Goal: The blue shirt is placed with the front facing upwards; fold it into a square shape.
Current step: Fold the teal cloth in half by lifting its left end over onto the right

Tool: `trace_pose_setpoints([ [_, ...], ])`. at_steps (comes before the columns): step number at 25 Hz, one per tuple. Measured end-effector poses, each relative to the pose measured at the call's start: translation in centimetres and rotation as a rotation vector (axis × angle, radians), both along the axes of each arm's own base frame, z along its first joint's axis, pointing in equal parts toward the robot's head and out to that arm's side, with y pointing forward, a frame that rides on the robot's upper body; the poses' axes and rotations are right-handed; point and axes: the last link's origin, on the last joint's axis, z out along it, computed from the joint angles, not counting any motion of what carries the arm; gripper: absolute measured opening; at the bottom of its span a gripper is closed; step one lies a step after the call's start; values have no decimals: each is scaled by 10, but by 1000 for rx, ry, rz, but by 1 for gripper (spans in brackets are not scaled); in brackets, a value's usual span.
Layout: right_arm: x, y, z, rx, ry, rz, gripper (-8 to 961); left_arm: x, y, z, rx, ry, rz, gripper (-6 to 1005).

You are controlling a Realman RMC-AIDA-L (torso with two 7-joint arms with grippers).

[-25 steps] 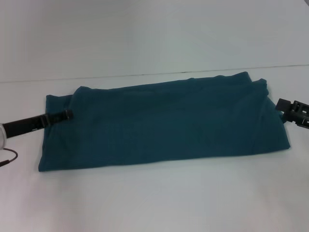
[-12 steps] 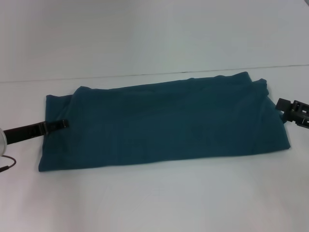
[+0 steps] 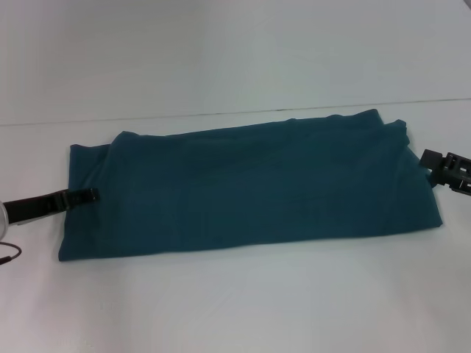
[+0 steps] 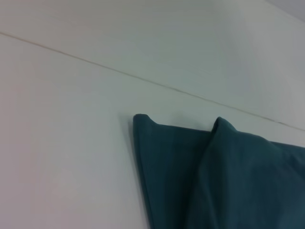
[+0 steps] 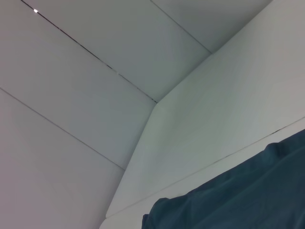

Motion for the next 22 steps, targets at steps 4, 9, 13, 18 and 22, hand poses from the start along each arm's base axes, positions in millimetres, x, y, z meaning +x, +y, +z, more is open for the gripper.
trace_pose_setpoints([
  [4,0,0,-1,-1,1,1,927,0,2,0,12,-2,8,875],
  [9,-1,0,-1,-5,1,2,927,1,4,-3,23,15,4,875],
  [13,-1,0,-1,-5,1,2,927,0,4,-5,29,35,-5,875],
  [18,1,-2,-1,-2,2,-3,927,0,4,-6,28,32,-3,875],
  [22,1,-2,-1,-1,2,-4,927,1,4,-6,27,26,-1,875],
])
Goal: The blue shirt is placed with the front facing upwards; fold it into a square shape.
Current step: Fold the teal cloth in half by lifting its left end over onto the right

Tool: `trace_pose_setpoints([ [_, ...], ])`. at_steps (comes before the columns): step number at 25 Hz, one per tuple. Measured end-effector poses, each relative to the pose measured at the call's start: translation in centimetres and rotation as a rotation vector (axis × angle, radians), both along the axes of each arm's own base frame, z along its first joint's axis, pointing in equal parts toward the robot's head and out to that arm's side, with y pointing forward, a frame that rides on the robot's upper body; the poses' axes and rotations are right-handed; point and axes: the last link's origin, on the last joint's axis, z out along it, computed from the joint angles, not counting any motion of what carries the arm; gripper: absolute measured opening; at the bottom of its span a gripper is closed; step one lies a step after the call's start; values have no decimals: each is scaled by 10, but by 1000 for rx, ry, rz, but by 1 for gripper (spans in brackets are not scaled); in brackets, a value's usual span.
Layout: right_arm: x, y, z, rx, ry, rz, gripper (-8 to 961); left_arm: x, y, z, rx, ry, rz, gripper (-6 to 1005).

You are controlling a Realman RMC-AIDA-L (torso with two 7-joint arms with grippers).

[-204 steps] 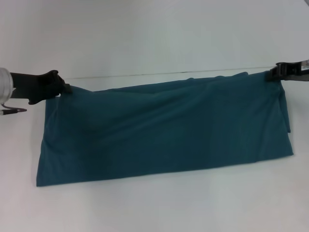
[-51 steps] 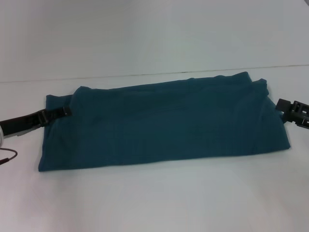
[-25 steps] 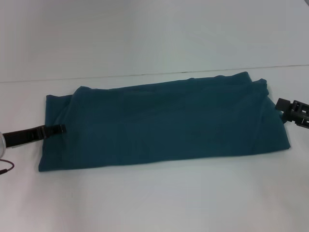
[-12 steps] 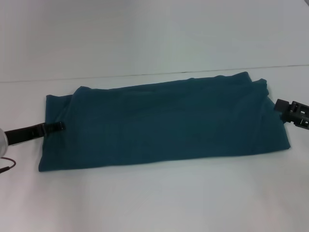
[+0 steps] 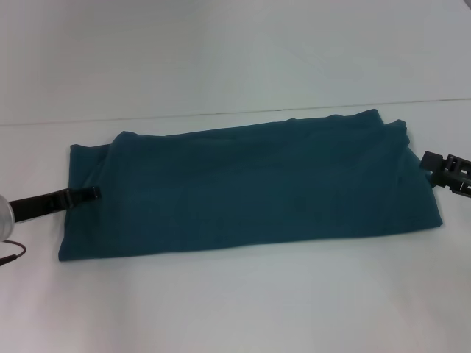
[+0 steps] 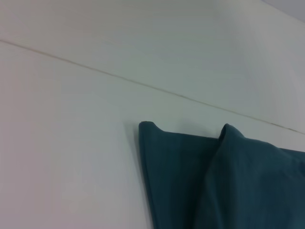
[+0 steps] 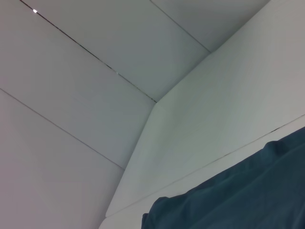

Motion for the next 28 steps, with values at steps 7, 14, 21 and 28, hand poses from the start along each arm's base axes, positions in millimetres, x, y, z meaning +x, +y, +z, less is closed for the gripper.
trace_pose_setpoints([
  [7,0,0,0,0,0,-1,927,-1,-2,-5,-17,-4,6,875],
  [14,0,0,0,0,0,-1,927,1,-1,-7,-31,3,-5,875],
  [21,0,0,0,0,0,-2,927,6,-1,-12,-54,-3,-19,876],
  [28,1,0,1,1,-1,-2,927,14,-1,-16,-85,-27,-38,876],
])
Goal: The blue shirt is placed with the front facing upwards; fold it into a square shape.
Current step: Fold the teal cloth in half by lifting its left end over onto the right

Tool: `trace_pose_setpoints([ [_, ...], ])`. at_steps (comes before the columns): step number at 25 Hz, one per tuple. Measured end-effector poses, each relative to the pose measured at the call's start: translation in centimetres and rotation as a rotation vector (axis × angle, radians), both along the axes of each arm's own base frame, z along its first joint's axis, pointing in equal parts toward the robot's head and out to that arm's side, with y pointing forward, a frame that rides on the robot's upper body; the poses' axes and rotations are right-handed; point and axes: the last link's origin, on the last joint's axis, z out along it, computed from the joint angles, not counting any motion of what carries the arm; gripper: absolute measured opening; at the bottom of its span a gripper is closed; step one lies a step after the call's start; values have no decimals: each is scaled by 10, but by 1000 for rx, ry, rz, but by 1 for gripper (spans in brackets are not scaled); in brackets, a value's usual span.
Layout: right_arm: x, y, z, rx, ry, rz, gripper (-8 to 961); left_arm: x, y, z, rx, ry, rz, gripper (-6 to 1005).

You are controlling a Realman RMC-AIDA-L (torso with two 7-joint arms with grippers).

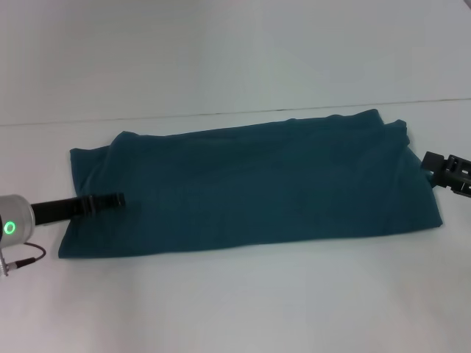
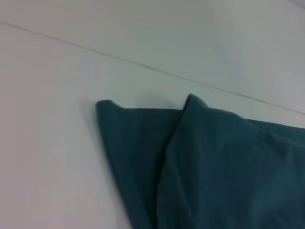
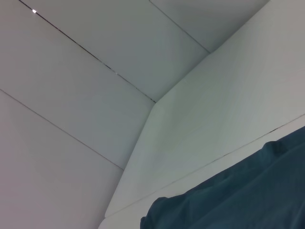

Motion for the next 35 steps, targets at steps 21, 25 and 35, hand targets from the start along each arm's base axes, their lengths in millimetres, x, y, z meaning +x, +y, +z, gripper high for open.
trace_pose_setpoints([
  [21,1,-3,0,-3,3,-2,927,-7,-4,26,118,-11,1,876],
  [25,1,-3,0,-3,3,-2,927,-8,-3,22,98,49,-10,876],
  [35,1,-2,-1,-5,6,-5,927,-8,-3,12,67,69,-10,875],
])
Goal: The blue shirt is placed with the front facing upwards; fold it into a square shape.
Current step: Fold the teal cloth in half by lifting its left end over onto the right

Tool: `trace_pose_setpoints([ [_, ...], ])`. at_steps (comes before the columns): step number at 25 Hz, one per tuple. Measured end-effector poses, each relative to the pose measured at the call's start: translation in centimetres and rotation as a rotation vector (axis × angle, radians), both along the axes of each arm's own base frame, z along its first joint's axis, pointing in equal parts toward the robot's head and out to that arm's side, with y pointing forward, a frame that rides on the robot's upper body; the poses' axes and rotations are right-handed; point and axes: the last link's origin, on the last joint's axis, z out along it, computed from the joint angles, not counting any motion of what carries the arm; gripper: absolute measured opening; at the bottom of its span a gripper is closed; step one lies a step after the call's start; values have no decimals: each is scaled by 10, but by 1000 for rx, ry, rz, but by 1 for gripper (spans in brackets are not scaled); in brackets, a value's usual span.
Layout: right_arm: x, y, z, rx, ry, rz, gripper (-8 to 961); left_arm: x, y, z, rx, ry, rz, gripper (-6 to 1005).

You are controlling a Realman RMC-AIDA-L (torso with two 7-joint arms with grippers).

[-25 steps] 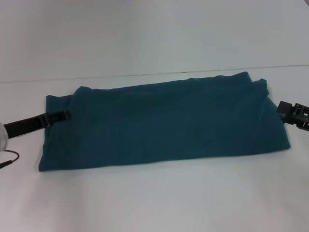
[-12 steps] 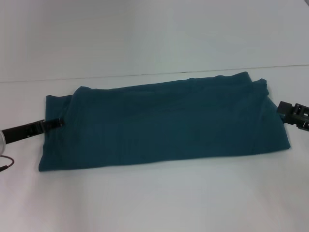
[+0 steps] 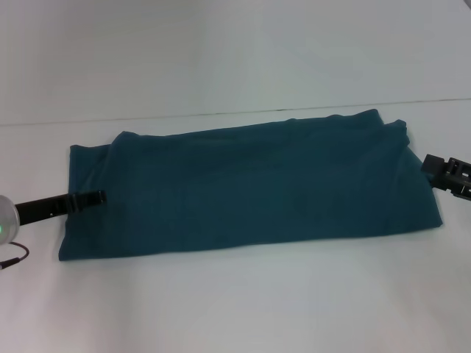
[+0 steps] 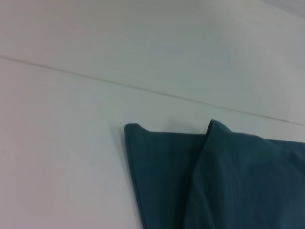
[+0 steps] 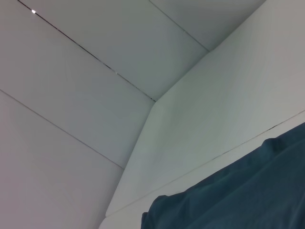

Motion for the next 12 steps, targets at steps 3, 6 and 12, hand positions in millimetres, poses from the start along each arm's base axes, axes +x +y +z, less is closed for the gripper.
trace_pose_setpoints([
  [3,0,0,0,0,0,0,927,-1,0,-1,-3,-4,5,875],
  [6,0,0,0,0,1,0,927,-1,-1,-1,-5,-5,8,875],
  [12,0,0,0,0,0,0,927,-3,-2,-2,-8,-8,14,874],
])
